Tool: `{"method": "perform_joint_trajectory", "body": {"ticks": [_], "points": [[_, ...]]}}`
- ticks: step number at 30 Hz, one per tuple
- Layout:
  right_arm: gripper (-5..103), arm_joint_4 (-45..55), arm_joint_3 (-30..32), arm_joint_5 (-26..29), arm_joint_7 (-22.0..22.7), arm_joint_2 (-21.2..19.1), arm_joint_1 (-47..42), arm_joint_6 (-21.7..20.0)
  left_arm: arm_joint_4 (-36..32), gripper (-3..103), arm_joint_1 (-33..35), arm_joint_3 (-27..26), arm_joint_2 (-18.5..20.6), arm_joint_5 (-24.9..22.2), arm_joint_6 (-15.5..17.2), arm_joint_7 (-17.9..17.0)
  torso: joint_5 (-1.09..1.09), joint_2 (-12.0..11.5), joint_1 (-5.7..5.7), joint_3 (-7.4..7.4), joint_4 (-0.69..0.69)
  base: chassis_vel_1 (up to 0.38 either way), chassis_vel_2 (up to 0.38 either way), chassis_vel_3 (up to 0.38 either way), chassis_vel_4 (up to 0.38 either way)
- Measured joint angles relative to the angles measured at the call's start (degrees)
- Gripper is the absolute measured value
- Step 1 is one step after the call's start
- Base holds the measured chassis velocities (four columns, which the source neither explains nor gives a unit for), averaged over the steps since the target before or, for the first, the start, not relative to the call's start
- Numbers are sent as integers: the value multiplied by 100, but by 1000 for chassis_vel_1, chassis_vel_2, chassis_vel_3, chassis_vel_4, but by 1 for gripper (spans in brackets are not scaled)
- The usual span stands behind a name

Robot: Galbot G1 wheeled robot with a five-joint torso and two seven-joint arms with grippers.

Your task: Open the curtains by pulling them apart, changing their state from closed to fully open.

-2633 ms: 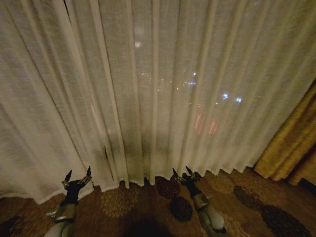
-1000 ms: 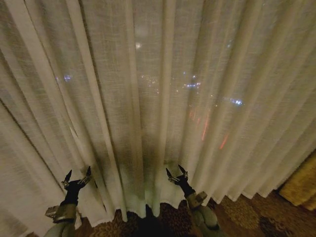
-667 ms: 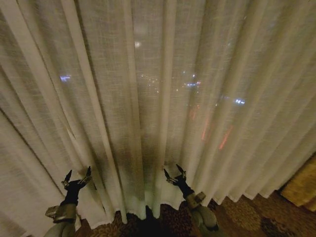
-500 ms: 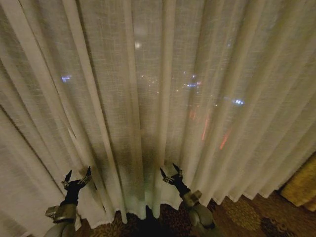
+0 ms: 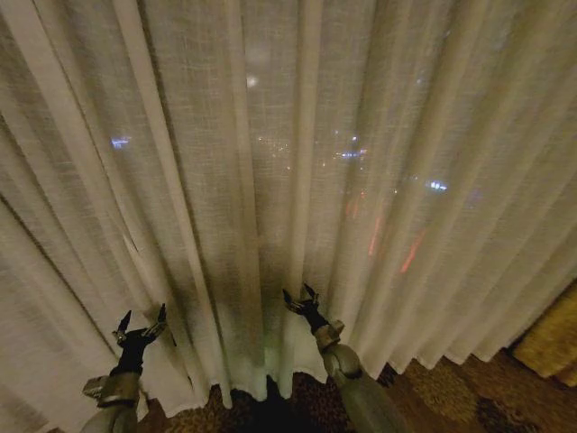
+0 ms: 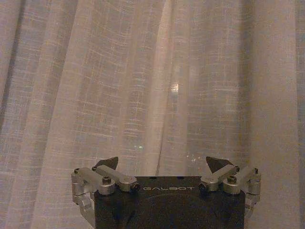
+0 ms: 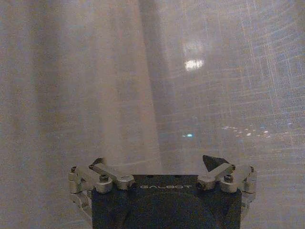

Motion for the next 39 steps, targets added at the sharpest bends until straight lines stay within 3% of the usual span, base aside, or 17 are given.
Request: {"method": "perform_joint_trajectory", "body": {"ticks": [5, 8, 11, 15, 17, 20, 23, 27, 32, 35, 39], "points": [[100, -306, -19, -228, 480, 116, 364, -137, 0, 100, 0, 0, 0, 0, 0, 0, 0, 0, 0, 0, 0, 0, 0, 0, 0], [103, -315, -19, -226, 542, 133, 405, -173, 0, 100, 0, 0, 0, 0, 0, 0, 0, 0, 1, 0, 0, 0, 0, 0, 0], [94, -290, -17, -172, 550, 124, 397, -177, 0, 100, 0, 0, 0, 0, 0, 0, 0, 0, 0, 0, 0, 0, 0, 0, 0], [73, -159, 4, -125, 505, 62, 285, -167, 0, 100, 0, 0, 0, 0, 0, 0, 1, 0, 0, 0, -1, 0, 0, 0, 0], [73, -140, 7, -119, 493, 52, 267, -161, 0, 100, 0, 0, 0, 0, 0, 0, 1, 0, 0, 0, -1, 0, 0, 0, 0], [57, -86, 11, -100, 447, 33, 198, -134, 0, 100, 0, 0, 0, 0, 0, 0, 0, 0, 0, 0, -1, 0, 0, 0, 0], [51, -67, 14, -84, 414, 39, 165, -112, 0, 100, 0, 0, 0, 0, 0, 0, 0, 0, 0, 0, -1, 0, 0, 0, 0], [29, -38, 20, -50, 287, 46, 114, -74, 0, 100, 0, 0, 0, 0, 0, 0, 1, 0, 0, -1, -1, 0, 0, 0, 0], [18, -27, 25, -37, 239, 39, 95, -46, 0, 100, 0, 0, 0, 0, 0, 0, 1, 0, 0, -1, -1, 0, 0, 0, 0], [3, -4, 30, -37, 264, 25, 73, -23, 0, 100, 0, 0, 0, 0, 0, 0, 1, 0, 0, -1, 0, 0, 0, 0, 0], [1, 4, 58, -51, 201, 15, 42, 62, 0, 100, 0, 0, 0, 0, 0, 0, 1, 0, 0, 0, -1, 0, 0, 0, 0]]}}
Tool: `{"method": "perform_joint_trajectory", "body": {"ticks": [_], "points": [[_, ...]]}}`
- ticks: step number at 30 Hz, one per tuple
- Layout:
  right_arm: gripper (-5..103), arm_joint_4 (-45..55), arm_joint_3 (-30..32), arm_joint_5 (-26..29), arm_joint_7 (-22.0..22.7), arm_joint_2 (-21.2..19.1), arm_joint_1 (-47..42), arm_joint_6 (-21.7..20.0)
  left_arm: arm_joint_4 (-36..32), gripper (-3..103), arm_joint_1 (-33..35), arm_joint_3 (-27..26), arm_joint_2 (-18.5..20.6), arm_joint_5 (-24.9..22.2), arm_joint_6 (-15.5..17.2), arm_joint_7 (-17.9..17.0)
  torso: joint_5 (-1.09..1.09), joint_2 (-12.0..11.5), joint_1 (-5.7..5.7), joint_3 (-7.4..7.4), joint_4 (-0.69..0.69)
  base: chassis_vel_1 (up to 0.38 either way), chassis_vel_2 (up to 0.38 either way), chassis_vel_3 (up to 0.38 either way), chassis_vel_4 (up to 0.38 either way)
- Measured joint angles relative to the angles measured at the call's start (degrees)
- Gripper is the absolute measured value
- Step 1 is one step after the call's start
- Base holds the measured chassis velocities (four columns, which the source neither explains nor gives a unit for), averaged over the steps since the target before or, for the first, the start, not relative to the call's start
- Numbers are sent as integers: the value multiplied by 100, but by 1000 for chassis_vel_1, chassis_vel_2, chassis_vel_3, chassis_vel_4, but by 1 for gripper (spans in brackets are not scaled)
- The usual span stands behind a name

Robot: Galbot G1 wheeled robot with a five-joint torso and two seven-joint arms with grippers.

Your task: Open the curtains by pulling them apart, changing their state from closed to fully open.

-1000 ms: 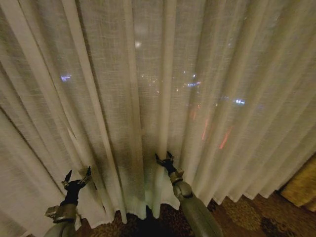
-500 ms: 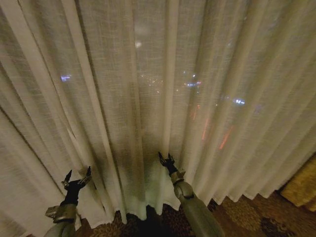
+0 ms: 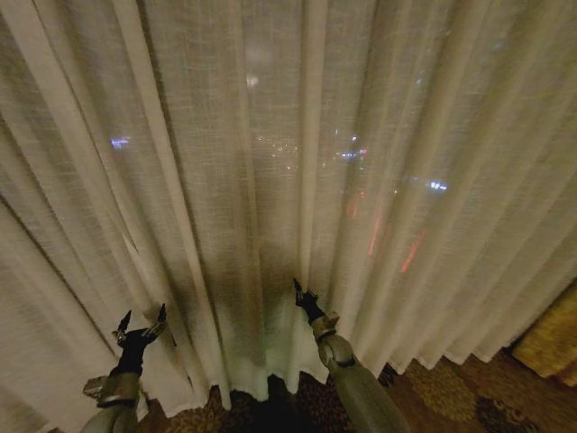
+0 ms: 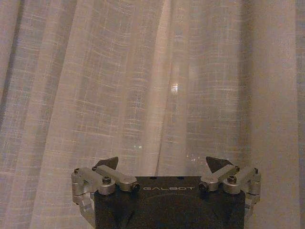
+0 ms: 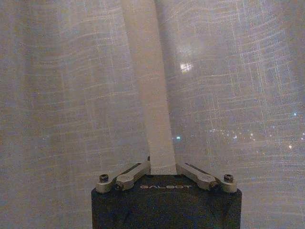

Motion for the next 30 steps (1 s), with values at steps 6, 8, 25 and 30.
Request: {"method": "perform_joint_trajectory", "body": {"ticks": [6, 8, 25, 30], "points": [[0, 1, 93, -146, -185, 6, -53, 91, 0, 100, 0, 0, 0, 0, 0, 0, 0, 0, 0, 0, 0, 0, 0, 0, 0], [0, 1, 97, -145, -214, -4, -62, 94, 0, 100, 0, 0, 0, 0, 0, 0, 0, 0, 0, 0, 0, 0, 0, 0, 0], [0, 43, 284, 145, -446, -211, -158, 10, 0, 100, 0, 0, 0, 0, 0, 0, 0, 0, 0, -1, 1, -42, -47, 44, 44], [0, 54, 323, 170, -494, -243, -176, 10, 0, 100, 0, 0, 0, 0, 0, 0, 0, 0, 0, 0, 0, -203, -207, 232, 197]]}}
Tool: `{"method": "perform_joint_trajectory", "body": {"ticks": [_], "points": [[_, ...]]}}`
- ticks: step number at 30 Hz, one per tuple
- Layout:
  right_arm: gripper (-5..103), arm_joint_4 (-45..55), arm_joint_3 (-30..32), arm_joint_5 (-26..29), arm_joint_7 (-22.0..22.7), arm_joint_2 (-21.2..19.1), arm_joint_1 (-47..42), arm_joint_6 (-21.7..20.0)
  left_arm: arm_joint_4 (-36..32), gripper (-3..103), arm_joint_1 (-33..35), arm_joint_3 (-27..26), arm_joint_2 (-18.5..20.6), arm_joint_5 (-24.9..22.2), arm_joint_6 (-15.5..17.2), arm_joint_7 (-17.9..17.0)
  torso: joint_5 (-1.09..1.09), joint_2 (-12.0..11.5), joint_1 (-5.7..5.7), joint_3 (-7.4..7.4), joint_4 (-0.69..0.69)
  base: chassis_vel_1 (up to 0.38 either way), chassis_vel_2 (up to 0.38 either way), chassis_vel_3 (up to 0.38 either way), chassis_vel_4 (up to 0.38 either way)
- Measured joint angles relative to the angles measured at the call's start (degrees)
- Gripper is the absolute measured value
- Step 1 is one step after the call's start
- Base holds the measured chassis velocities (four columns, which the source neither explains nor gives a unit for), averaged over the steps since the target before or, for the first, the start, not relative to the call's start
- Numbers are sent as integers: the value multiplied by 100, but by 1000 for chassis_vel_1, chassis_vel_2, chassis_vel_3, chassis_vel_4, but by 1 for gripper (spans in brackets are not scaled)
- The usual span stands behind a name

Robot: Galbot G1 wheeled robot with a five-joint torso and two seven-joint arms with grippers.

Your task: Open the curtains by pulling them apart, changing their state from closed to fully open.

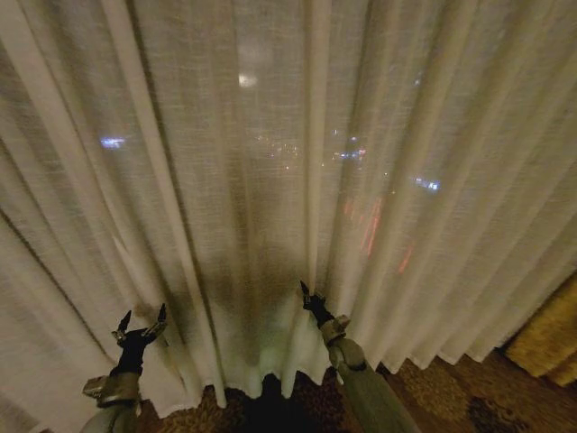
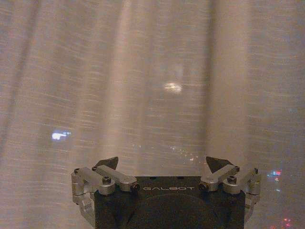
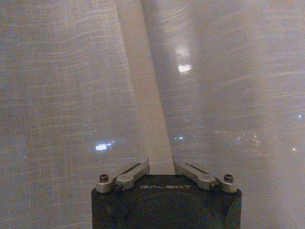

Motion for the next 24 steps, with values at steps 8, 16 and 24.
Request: {"method": "perform_joint_trajectory", "body": {"ticks": [8, 16, 24], "points": [[0, 2, 68, 47, -147, -14, -38, 17, 0, 100, 0, 0, 0, 0, 0, 0, 0, 0, 0, 0, 0, -289, -295, 290, 287], [0, 1, 98, 63, -239, -11, -69, 27, 0, 100, 0, 0, 0, 0, 0, 0, -1, 1, -1, -1, 0, -349, -358, 360, 357], [0, -64, 194, 79, -329, -19, -79, 50, 0, 100, 0, 0, 0, 0, 0, 0, 0, 0, -1, 0, 0, -348, -363, 334, 346]]}}
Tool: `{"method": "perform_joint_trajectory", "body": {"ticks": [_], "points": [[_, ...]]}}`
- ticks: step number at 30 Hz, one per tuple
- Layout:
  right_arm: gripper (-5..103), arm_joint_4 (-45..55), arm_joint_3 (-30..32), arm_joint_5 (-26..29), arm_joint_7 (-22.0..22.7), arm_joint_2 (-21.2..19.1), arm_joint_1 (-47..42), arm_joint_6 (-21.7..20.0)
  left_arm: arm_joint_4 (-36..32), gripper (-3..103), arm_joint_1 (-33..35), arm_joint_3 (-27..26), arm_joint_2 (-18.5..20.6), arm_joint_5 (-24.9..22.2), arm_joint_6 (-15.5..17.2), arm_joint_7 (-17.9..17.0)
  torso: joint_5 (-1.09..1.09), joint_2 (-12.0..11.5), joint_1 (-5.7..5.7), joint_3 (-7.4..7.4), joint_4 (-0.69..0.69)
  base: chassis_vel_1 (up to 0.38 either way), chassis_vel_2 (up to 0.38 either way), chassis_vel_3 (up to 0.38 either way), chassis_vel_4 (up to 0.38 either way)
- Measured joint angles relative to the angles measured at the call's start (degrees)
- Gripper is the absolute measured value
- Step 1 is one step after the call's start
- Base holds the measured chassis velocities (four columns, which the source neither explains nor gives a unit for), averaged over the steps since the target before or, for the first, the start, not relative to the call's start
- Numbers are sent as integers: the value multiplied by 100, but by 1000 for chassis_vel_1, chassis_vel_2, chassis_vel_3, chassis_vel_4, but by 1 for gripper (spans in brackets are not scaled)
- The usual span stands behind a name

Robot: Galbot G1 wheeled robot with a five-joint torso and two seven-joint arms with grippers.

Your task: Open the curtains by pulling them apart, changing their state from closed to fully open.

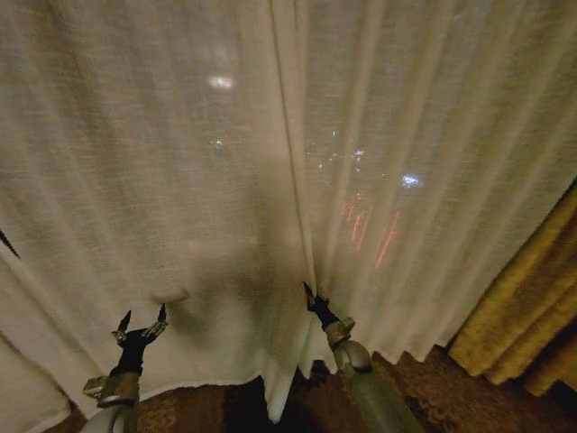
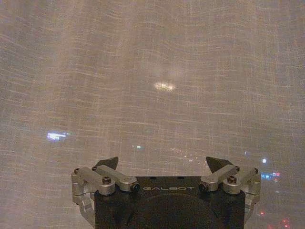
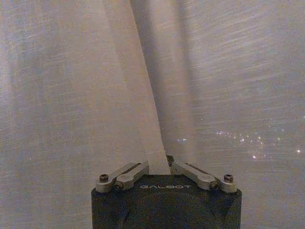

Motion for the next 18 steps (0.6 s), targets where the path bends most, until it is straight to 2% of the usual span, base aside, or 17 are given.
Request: {"method": "perform_joint_trajectory", "body": {"ticks": [18], "points": [[0, -112, 94, 15, -72, -30, 19, 15, 0, 100, 0, 0, 0, 0, 0, 0, 0, 1, -1, -1, 0, -353, -353, 356, 349]]}}
